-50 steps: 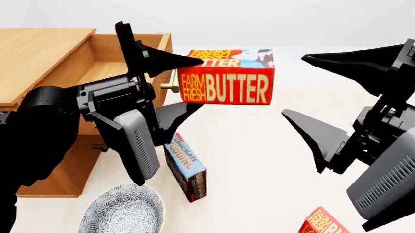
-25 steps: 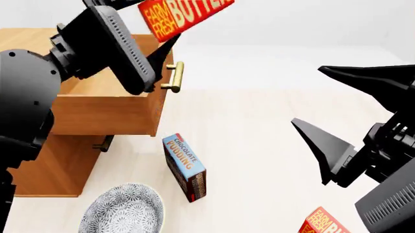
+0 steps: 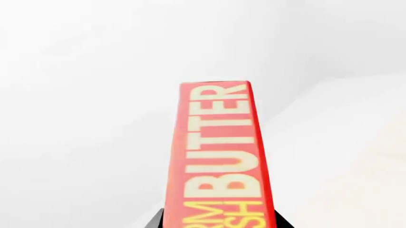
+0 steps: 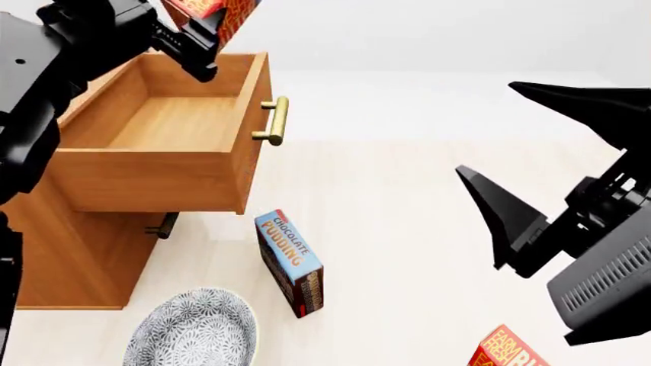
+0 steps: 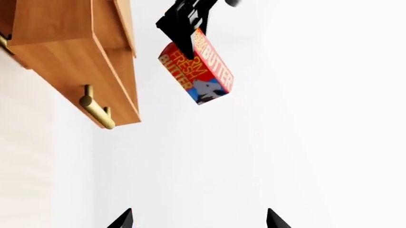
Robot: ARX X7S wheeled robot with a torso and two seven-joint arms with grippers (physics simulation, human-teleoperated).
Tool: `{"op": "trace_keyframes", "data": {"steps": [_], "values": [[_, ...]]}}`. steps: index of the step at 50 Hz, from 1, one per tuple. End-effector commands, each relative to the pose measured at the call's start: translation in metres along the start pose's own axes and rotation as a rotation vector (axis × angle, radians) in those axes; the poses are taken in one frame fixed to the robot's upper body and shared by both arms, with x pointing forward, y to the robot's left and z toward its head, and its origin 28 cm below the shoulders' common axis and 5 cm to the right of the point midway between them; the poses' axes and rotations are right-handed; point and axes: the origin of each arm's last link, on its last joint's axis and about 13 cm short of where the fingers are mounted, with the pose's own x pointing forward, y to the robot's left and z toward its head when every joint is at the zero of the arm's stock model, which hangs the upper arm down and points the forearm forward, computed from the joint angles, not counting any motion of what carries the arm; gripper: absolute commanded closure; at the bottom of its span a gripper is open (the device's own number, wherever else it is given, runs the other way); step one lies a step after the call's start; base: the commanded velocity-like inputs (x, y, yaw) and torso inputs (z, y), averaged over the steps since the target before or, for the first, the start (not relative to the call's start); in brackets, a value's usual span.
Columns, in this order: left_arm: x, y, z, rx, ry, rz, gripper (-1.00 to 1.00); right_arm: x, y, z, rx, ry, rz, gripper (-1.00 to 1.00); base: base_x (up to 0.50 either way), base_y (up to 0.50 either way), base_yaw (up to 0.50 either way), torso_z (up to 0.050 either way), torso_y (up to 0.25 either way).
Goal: Put the butter at the front in the top drawer of the cabinet and close it.
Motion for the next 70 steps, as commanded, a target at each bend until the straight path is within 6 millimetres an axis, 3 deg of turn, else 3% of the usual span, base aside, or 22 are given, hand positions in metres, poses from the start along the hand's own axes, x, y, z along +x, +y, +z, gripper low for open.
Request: {"op": "trace_keyframes", "data": {"steps": [1, 12, 28, 47, 70], "values": [[0.003, 0.013, 0.004, -0.160, 0.126, 0.094, 1.00, 0.002, 0.000, 0.000, 0.012, 0.010, -0.014, -1.00, 0.00, 0.00, 0.00, 0.000, 0.000], [0.010, 0.015, 0.000, -0.272, 0.251, 0.111, 1.00, 0.002, 0.000, -0.001, 0.011, 0.009, -0.013, -1.00, 0.00, 0.00, 0.00, 0.000, 0.002], [0.023, 0.018, 0.002, -0.304, 0.375, 0.169, 1.00, 0.005, 0.002, -0.002, 0.016, 0.005, -0.015, -1.00, 0.00, 0.00, 0.00, 0.001, 0.001], [0.047, 0.012, -0.004, -0.338, 0.445, 0.183, 1.00, 0.002, 0.006, -0.002, 0.020, 0.010, -0.015, -1.00, 0.00, 0.00, 0.00, 0.001, 0.002], [0.054, 0.003, -0.020, -0.380, 0.519, 0.189, 1.00, 0.002, 0.005, -0.001, 0.018, 0.016, -0.017, -1.00, 0.00, 0.00, 0.00, 0.000, 0.001]]}}
